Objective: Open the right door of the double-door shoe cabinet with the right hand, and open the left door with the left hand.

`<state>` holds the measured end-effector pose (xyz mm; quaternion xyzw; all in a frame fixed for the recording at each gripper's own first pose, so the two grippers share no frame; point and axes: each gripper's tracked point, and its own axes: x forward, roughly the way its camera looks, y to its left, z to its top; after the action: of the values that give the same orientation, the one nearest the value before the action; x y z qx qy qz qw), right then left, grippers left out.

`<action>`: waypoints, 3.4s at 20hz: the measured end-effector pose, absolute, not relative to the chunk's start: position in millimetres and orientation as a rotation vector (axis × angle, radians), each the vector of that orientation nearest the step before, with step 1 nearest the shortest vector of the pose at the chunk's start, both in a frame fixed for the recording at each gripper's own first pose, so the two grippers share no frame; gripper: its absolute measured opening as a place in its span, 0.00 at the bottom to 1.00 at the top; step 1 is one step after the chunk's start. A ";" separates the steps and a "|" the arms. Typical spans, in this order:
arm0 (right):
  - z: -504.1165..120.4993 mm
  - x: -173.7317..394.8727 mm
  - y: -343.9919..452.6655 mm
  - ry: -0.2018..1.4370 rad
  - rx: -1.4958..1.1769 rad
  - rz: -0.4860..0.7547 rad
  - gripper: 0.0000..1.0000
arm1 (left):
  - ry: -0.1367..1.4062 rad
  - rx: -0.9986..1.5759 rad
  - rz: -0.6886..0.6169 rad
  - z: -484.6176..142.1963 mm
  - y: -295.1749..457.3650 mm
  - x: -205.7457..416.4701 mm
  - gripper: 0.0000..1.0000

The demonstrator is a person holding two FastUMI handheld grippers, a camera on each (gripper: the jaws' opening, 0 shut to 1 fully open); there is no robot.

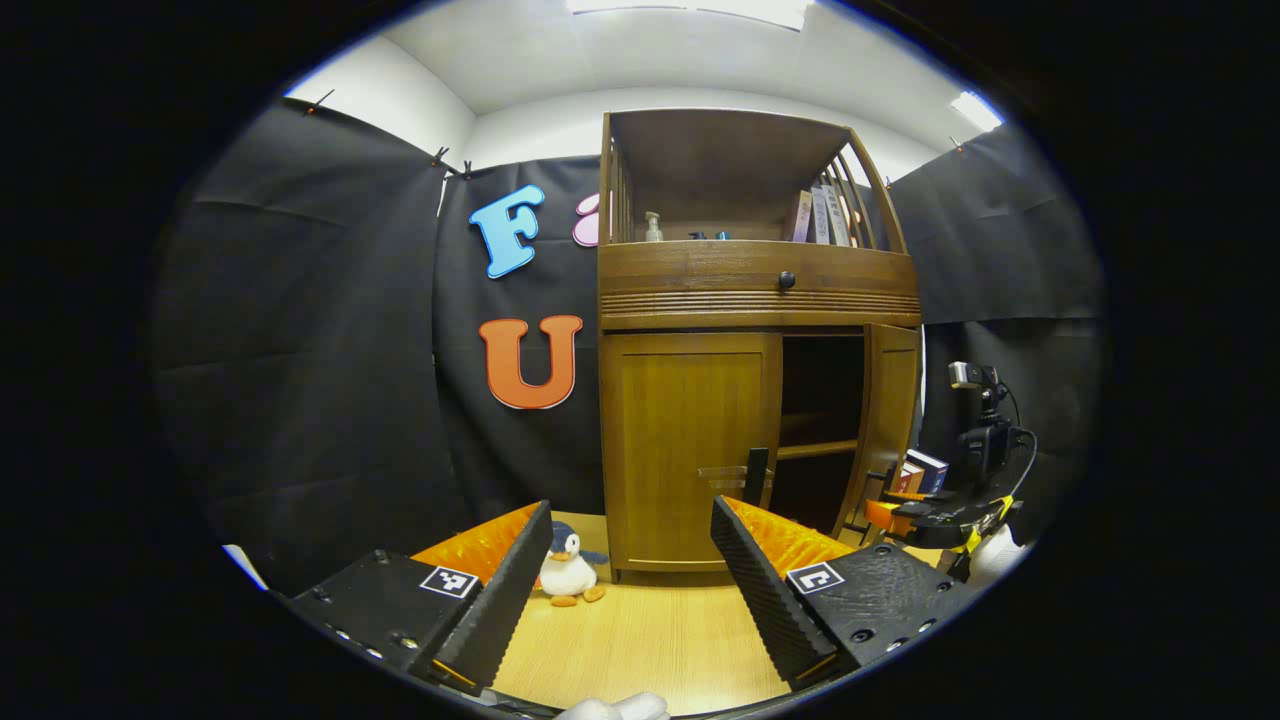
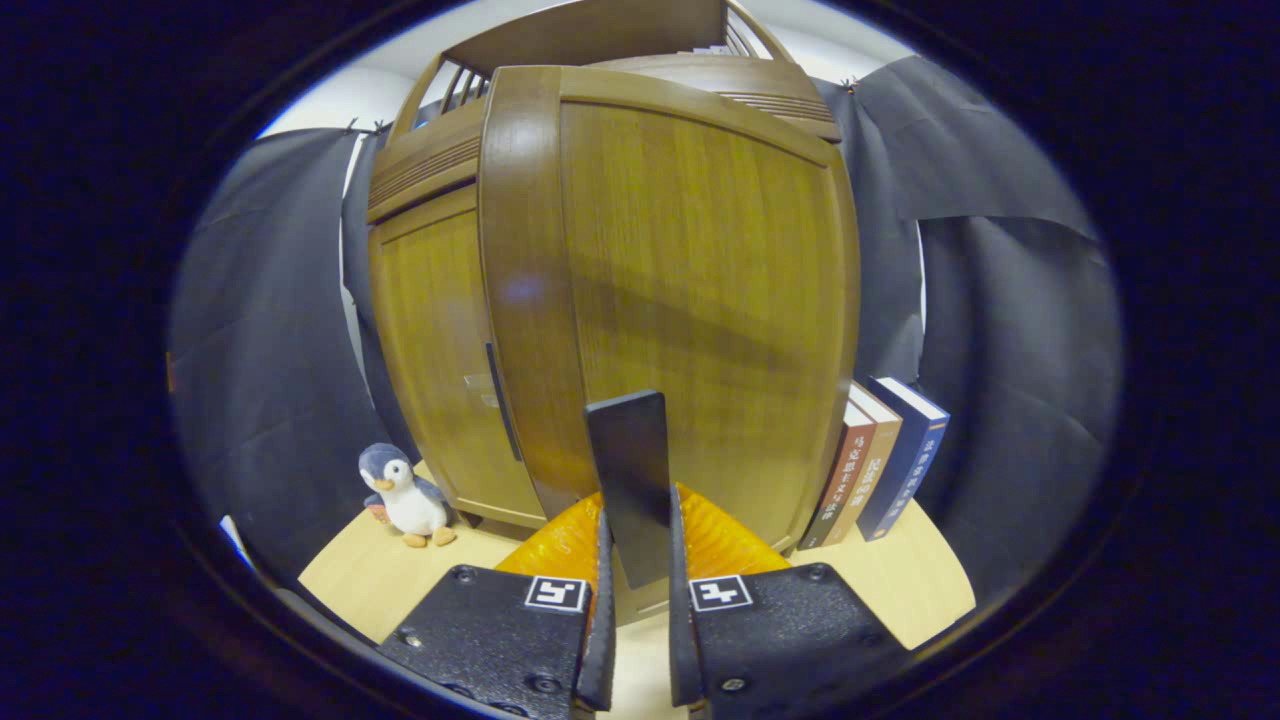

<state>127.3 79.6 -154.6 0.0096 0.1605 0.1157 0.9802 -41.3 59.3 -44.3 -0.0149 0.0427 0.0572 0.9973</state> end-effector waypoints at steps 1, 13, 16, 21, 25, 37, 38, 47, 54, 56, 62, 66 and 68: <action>-154.2 124.0 75.7 0.324 0.021 0.229 0.25 | 0.085 -0.029 0.107 -44.5 56.3 -38.9 0.96; -153.0 89.7 16.0 0.322 0.041 0.159 0.18 | 0.087 -0.017 0.016 -45.9 15.2 -15.7 0.96; -152.2 82.5 1.2 0.320 0.025 0.146 0.09 | 0.083 -0.024 -0.015 -43.0 0.2 -10.7 0.96; -150.4 74.7 -31.6 0.315 0.004 0.110 0.05 | 0.083 -0.012 -0.059 -44.5 -23.9 -6.0 0.96; -148.9 71.0 -58.3 0.317 0.008 0.084 0.04 | 0.090 -0.016 -0.083 -45.7 -39.3 -1.5 0.96; -147.1 84.0 -135.0 0.336 0.052 0.090 0.04 | 0.111 -0.014 -0.092 -52.7 -66.3 9.0 0.96; -146.4 85.4 -137.9 0.335 0.043 0.109 0.03 | 0.114 -0.015 -0.090 -53.6 -66.8 9.4 0.96; -146.6 95.1 -157.3 0.354 0.016 0.285 0.04 | 0.124 -0.008 -0.074 -58.4 -66.2 15.3 0.96; -128.0 64.0 -172.6 0.329 0.033 0.146 0.38 | 0.119 -0.003 -0.066 -56.8 -52.5 20.5 0.96; -110.3 51.6 -171.5 0.291 0.016 0.096 0.53 | 0.121 0.001 -0.060 -58.8 -44.4 24.3 0.96; -45.6 21.4 -145.1 0.156 -0.001 -0.041 0.98 | 0.122 0.009 -0.063 -63.2 -23.2 34.0 0.96; -22.8 10.7 -93.3 0.099 0.018 -0.043 1.00 | 0.122 0.011 -0.071 -64.5 -14.1 39.9 0.96; -23.4 11.4 -68.8 0.083 0.004 -0.047 1.00 | 0.118 0.009 -0.072 -64.4 -10.1 44.1 0.96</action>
<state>11.4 -68.8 -23.4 0.0022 0.0417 -0.0233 0.9989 44.1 -10.1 -64.4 0.0043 0.0592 -0.0359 0.9976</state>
